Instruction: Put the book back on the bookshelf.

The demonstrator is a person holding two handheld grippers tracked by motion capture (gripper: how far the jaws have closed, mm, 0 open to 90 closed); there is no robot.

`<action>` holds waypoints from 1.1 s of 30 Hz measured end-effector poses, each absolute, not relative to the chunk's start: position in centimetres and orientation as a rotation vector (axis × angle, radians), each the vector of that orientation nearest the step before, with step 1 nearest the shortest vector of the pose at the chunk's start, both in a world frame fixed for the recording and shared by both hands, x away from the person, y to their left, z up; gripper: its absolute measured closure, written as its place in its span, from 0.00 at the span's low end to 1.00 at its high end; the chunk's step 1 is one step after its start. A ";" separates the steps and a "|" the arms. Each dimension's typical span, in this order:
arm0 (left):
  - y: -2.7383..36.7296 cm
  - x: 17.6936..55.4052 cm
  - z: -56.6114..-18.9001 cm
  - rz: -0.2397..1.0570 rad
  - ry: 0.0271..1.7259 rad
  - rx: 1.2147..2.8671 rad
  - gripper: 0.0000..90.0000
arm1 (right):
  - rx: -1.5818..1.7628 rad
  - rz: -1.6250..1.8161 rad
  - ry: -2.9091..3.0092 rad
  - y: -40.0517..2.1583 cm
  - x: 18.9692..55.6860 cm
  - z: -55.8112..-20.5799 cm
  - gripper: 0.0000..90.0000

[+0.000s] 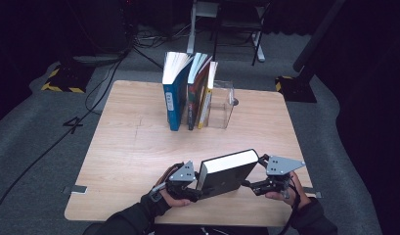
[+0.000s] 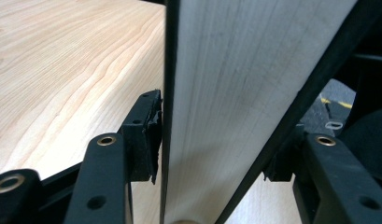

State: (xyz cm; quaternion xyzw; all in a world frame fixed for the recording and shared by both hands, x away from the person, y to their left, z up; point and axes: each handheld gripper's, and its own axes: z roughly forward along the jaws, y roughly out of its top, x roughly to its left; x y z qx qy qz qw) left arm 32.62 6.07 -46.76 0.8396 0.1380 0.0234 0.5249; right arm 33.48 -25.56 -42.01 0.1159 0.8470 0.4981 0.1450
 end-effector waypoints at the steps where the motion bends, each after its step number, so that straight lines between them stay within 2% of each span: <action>1: 6.2 32.8 -46.8 0.060 0.332 2.010 0.55 | 0.321 1.426 2.445 -25.4 33.4 -42.1 0.35; 9: 7.1 33.6 -46.4 0.162 0.344 2.042 0.47 | 0.297 1.450 2.449 -25.4 33.2 -41.8 0.44; 13: 7.4 33.6 -46.5 0.236 0.341 2.079 0.45 | 0.264 1.452 2.448 -24.9 32.7 -41.3 0.45; 21: 7.3 34.0 -47.1 0.256 0.351 2.133 0.42 | 0.263 1.440 2.428 -24.2 32.0 -40.2 0.45; 28: 7.0 34.5 -47.2 0.313 0.410 2.113 0.40 | 0.272 1.414 2.403 -22.8 31.5 -38.5 0.52; 33: 6.5 35.3 -47.2 0.345 0.454 2.101 0.38 | 0.318 1.302 2.430 -21.7 31.3 -37.7 0.46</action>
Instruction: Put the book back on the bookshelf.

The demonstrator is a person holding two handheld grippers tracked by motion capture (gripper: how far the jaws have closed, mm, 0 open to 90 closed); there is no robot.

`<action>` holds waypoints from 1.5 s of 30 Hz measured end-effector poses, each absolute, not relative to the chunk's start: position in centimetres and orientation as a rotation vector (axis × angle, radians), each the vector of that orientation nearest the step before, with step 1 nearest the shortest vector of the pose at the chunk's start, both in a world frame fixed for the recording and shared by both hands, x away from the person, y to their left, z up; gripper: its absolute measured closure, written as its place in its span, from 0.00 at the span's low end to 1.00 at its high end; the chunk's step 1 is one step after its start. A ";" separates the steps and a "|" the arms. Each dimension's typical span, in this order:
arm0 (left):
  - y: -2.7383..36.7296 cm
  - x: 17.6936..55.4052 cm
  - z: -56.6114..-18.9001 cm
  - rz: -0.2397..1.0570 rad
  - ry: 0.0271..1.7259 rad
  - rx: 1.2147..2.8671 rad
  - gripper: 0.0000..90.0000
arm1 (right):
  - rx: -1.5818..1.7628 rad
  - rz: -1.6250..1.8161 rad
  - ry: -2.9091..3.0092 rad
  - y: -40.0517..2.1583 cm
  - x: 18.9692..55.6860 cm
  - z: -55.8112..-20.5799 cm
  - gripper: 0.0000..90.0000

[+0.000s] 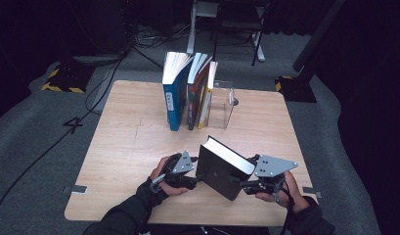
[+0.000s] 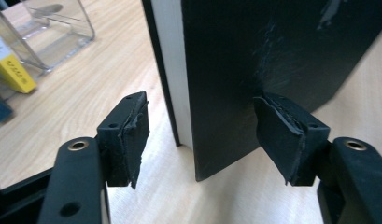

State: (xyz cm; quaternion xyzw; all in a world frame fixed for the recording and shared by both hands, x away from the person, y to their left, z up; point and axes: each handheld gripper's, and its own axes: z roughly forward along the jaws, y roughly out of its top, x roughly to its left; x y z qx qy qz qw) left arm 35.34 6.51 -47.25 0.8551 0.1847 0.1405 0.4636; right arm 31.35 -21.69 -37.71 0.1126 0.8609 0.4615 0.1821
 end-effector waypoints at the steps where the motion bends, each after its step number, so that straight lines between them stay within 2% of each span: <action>1: 6.4 35.5 -47.3 0.344 0.463 2.099 0.37 | 0.335 1.291 2.440 -21.6 31.4 -37.6 0.46; 11: 6.9 35.1 -47.2 0.327 0.494 2.099 0.36 | 0.451 1.189 2.521 -19.9 31.9 -36.5 0.43; 20: 11.1 34.2 -48.5 0.347 0.573 2.266 0.29 | 0.554 1.215 2.487 -20.1 32.2 -36.4 0.49; 22: 12.5 34.2 -49.0 0.274 0.621 2.264 0.29 | 0.595 1.222 2.480 -20.2 32.4 -36.3 0.50; 30: 15.3 34.3 -50.1 0.238 0.750 2.275 0.28 | 0.586 1.230 2.480 -20.1 32.6 -36.3 0.52; 34: 15.6 34.7 -50.1 0.222 0.805 2.225 0.28 | 0.584 1.223 2.475 -19.7 32.7 -36.3 0.53; 45: 15.0 35.0 -50.4 0.295 0.772 2.264 0.23 | 0.617 1.266 2.441 -18.9 33.7 -36.5 0.53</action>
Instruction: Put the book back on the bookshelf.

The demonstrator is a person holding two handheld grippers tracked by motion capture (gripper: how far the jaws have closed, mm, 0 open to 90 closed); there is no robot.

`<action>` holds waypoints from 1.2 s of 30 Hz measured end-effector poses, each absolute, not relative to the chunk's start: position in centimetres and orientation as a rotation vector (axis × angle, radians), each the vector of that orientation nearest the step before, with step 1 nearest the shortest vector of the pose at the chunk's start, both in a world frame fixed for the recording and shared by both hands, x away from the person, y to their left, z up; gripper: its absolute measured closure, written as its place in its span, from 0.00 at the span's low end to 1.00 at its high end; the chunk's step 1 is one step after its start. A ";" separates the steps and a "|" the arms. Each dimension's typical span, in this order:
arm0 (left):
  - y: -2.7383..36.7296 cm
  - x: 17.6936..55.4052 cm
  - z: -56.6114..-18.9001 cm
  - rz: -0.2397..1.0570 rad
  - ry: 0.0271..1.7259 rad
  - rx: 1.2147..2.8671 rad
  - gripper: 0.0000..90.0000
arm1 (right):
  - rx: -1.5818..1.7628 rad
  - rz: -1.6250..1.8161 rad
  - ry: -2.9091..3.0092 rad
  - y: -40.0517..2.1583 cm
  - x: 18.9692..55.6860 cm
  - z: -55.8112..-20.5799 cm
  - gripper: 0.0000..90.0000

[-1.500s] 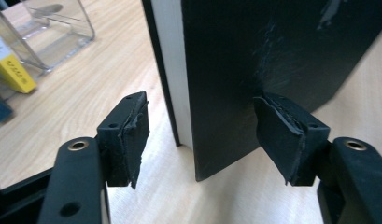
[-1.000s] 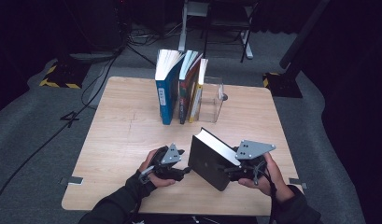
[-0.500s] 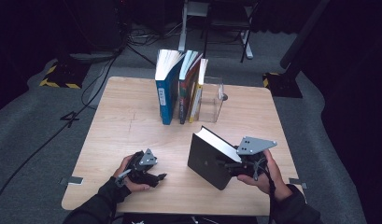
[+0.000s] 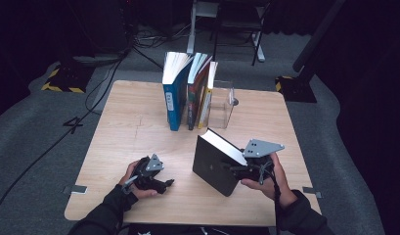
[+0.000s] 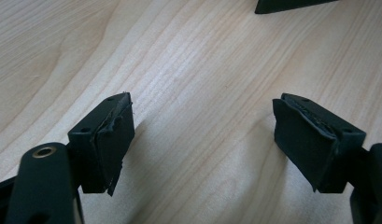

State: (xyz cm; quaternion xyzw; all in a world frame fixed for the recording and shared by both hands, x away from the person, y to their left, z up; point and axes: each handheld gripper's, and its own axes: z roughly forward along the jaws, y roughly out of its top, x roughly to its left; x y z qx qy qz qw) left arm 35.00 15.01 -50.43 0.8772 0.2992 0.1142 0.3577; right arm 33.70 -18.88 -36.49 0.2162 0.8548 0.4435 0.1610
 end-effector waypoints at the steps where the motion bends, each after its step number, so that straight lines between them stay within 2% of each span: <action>1: 15.0 35.0 -50.4 0.295 0.772 2.264 0.23 | 0.617 1.266 2.441 -18.9 33.7 -36.5 0.53; 13: 15.0 35.3 -50.4 0.296 0.770 2.263 0.23 | 0.688 1.349 2.461 -19.8 36.3 -36.1 0.58; 36: 15.0 35.2 -50.4 0.306 0.791 2.255 0.23 | 0.774 1.132 2.315 -20.9 39.1 -32.7 0.59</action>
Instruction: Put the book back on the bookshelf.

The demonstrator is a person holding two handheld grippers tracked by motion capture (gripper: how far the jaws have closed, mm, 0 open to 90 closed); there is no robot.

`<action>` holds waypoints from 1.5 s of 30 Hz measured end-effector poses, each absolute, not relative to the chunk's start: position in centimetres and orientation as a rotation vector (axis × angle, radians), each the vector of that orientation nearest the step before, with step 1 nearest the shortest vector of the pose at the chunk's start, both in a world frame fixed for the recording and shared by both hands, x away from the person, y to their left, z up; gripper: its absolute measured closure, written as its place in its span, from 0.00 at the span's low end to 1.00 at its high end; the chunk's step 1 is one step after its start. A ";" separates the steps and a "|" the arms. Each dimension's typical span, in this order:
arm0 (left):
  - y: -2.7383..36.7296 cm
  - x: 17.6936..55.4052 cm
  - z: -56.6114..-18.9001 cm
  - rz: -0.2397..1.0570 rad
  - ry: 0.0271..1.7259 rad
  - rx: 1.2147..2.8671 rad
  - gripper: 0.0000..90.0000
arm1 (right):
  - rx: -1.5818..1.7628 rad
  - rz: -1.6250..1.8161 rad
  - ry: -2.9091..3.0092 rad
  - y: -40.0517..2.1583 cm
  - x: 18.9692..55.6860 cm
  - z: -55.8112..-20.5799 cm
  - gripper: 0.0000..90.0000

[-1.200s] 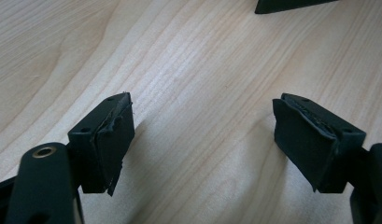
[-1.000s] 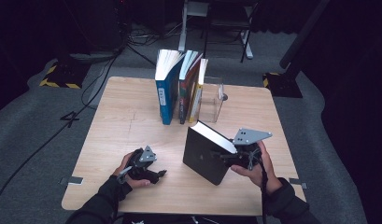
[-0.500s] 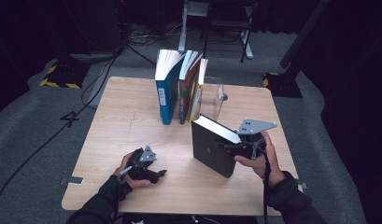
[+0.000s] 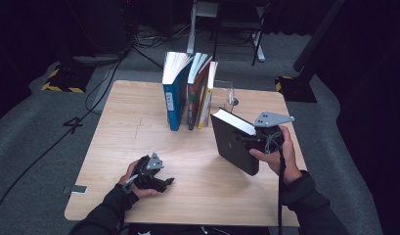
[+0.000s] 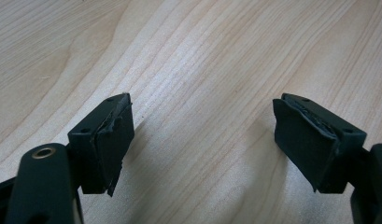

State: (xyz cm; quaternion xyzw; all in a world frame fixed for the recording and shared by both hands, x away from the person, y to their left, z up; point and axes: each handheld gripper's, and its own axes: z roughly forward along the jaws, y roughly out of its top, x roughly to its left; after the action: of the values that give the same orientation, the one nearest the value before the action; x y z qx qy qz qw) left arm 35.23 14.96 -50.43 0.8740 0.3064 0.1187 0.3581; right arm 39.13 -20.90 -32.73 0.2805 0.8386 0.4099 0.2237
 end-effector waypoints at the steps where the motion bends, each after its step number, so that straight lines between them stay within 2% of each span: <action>1: 15.0 35.2 -50.4 0.306 0.793 2.254 0.23 | 0.784 1.136 2.306 -20.9 39.4 -32.6 0.59; 24: 15.0 35.3 -50.4 0.306 0.788 2.259 0.23 | 0.967 1.151 2.143 -18.4 44.9 -32.2 0.59; 33: 15.0 35.3 -50.4 0.305 0.790 2.255 0.23 | 0.969 1.195 2.139 -18.5 44.6 -32.9 0.59; 45: 15.0 35.3 -50.4 0.308 0.789 2.259 0.23 | 1.006 1.203 2.082 -19.7 44.8 -32.2 0.59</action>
State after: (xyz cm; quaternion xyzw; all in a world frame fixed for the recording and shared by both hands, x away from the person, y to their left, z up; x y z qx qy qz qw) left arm 35.28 15.00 -50.41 0.8749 0.3055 0.1192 0.3564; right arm 44.77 -19.66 -32.23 0.3724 0.7704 0.4451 0.2641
